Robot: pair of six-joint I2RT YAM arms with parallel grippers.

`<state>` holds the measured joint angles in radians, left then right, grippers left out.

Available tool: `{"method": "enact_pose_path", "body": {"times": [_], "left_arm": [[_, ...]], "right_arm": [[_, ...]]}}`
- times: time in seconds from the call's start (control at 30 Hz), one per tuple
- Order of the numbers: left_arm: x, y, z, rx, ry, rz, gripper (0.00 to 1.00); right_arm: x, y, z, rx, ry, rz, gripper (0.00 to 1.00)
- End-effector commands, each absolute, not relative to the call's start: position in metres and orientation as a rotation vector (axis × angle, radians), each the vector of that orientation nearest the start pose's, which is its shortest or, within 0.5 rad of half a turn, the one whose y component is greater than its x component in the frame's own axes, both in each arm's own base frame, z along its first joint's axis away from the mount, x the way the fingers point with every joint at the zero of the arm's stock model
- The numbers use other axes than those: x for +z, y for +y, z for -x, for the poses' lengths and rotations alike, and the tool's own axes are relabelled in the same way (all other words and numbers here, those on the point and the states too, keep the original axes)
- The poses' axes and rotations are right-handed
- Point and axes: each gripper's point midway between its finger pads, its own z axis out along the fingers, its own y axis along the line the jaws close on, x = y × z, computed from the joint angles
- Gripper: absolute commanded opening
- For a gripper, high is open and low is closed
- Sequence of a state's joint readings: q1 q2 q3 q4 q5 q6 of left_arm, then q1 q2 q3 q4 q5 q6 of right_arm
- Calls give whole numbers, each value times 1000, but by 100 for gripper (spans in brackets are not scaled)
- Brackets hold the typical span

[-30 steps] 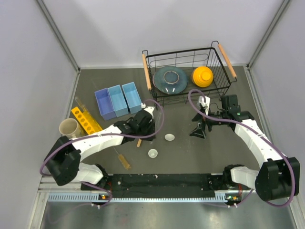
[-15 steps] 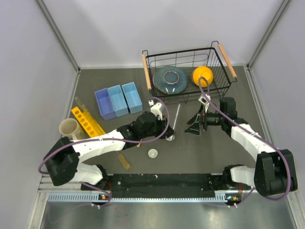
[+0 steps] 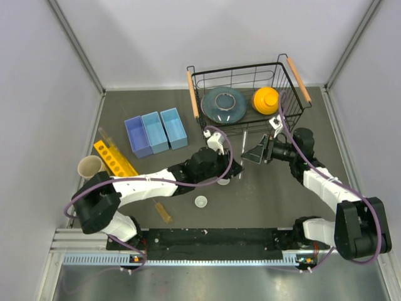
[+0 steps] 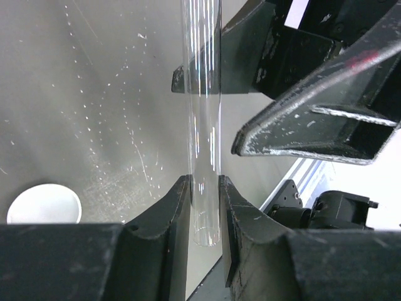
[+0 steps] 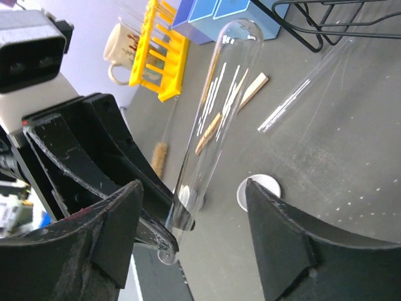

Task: Organize the chemistry lab equipment

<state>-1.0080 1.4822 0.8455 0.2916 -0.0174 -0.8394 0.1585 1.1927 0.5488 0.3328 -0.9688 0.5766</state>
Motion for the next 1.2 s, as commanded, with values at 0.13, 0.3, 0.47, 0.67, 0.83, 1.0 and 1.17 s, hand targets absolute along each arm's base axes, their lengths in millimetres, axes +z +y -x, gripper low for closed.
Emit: {"method": "enact_pose_path", "body": {"times": [0.13, 0.3, 0.47, 0.67, 0.83, 1.0, 1.17], "left_arm": [[206, -418, -232, -1239, 1984, -86, 9], [210, -423, -232, -1232, 1969, -102, 9], [211, -423, -230, -1218, 1969, -119, 14], [216, -399, -225, -1161, 1956, -122, 61], [229, -360, -220, -1084, 1896, -123, 92], [248, -330, -239, -1071, 1912, -101, 99], [264, -334, -241, -1213, 2038, -206, 99]], "right_arm": [[193, 212, -261, 1494, 1936, 304, 54], [190, 221, -254, 1557, 1970, 335, 39], [193, 224, -251, 1570, 1958, 385, 17], [199, 222, -249, 1531, 1926, 441, 13], [200, 222, -248, 1508, 1915, 472, 13], [192, 231, -237, 1455, 1902, 624, 13], [191, 239, -215, 1466, 1816, 859, 13]]}}
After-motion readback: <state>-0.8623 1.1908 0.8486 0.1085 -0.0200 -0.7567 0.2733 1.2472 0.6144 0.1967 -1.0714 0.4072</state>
